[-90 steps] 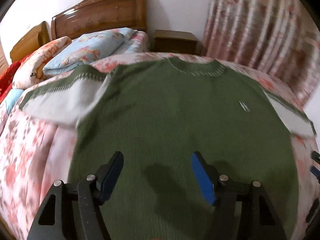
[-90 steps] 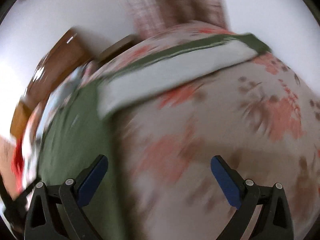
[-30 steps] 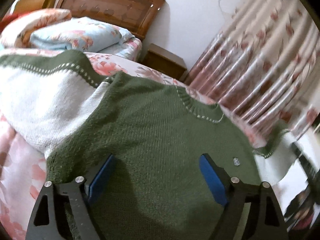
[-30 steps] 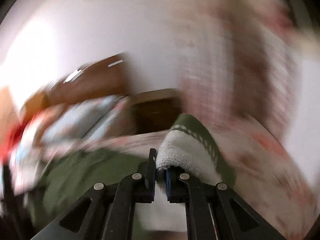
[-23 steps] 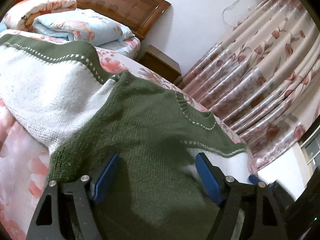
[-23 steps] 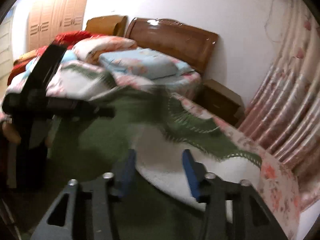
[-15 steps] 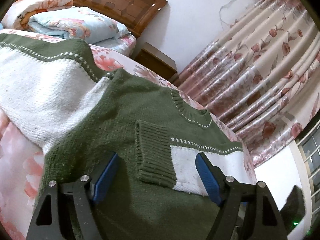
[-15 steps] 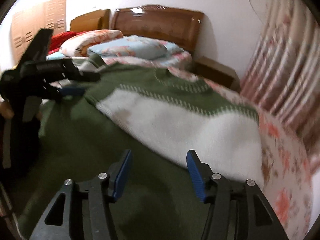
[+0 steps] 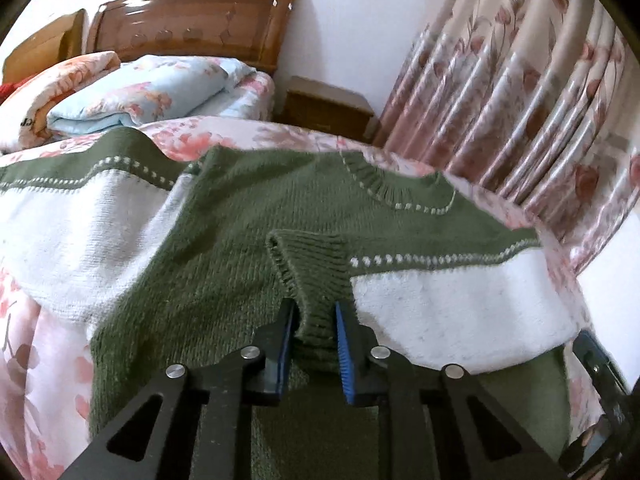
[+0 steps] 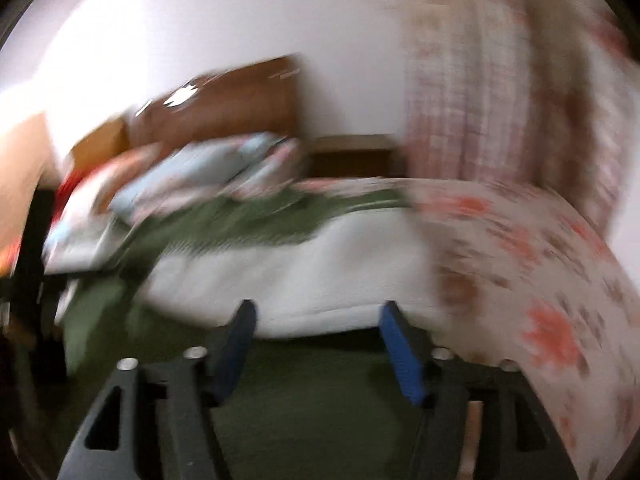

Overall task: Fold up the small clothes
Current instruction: 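Grasp the other white sleeve's ribbed cuff with the left gripper, then fold the held sleeve across the body with the left gripper and release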

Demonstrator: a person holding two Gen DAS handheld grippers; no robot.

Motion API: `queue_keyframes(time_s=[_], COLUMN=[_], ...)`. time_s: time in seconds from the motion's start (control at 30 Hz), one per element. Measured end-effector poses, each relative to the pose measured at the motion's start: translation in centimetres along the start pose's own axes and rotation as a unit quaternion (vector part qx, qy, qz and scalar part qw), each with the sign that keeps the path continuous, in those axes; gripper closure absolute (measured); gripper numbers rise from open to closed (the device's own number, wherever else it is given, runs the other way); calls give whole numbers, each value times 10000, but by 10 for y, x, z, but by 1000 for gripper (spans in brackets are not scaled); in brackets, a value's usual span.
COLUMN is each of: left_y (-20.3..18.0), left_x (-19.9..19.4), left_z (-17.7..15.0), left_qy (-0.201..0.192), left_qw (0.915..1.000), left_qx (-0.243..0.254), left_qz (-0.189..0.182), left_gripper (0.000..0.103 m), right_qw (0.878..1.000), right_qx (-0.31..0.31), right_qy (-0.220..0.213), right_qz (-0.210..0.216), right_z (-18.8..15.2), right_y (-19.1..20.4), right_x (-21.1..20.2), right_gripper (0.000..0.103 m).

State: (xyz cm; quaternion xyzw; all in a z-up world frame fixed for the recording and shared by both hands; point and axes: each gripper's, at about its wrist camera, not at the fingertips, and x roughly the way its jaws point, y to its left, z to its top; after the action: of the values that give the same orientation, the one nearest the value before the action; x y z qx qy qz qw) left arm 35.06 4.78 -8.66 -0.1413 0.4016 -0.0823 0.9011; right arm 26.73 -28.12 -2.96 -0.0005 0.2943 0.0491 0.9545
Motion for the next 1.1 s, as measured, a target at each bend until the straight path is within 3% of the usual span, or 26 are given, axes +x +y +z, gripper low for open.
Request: queue_keyframes(time_s=[0.07, 0.2, 0.4, 0.57, 0.63, 0.7, 0.8, 0.83, 0.9, 0.93, 1.03, 1.07, 1.1], left_y=[6, 30, 48, 45, 44, 47, 56, 63, 84, 102, 165, 186, 217], left_x=[-18, -43, -24, -31, -34, -32, -32, -37, -52, -62, -86, -90, -95], left_z=[2, -2, -17, -19, -21, -21, -21, -21, -23, -24, -23, -22, -22], left_qy=[-370, -663, -192, -397, -482, -418, -357, -436, -710, -918, -1391, -1451, -1505], left_qw=[9989, 9942, 9943, 9938, 9930, 9925, 9912, 9890, 9804, 9721, 9417, 9324, 9177], left_qx=[-269, -843, -1044, -1007, -1023, -1102, -1273, -1413, -1812, -2128, -3057, -3310, -3676], left_qz=[-36, -3, 83, 252, 348, 312, 75, -60, -302, -371, -182, -50, 109], left_gripper=[85, 86, 85, 86, 93, 93, 92, 89, 74, 66, 40, 39, 39], right_qw=[9982, 9977, 9957, 9952, 9951, 9951, 9901, 9901, 9896, 9898, 9897, 9897, 9899], right_qx=[569, 548, 803, 805, 776, 736, 488, 380, 333, 385, 452, 438, 431], right_qy=[114, 288, 424, 501, 525, 542, 1152, 1155, 1160, 1159, 1171, 1176, 1175], right_qz=[-172, -285, -201, -260, -324, -371, -632, -708, -781, -740, -684, -688, -672], right_z=[1, 4, 2, 0, -1, 0, -1, 0, -1, -1, -1, -1, -1], right_y=[-18, -16, -28, -27, -26, -25, -17, -13, -11, -13, -17, -16, -16], right_x=[6, 14, 21, 24, 25, 26, 50, 51, 52, 52, 53, 53, 53], right_gripper=[0, 0, 0, 0, 0, 0, 0, 0, 0, 0, 0, 0, 0])
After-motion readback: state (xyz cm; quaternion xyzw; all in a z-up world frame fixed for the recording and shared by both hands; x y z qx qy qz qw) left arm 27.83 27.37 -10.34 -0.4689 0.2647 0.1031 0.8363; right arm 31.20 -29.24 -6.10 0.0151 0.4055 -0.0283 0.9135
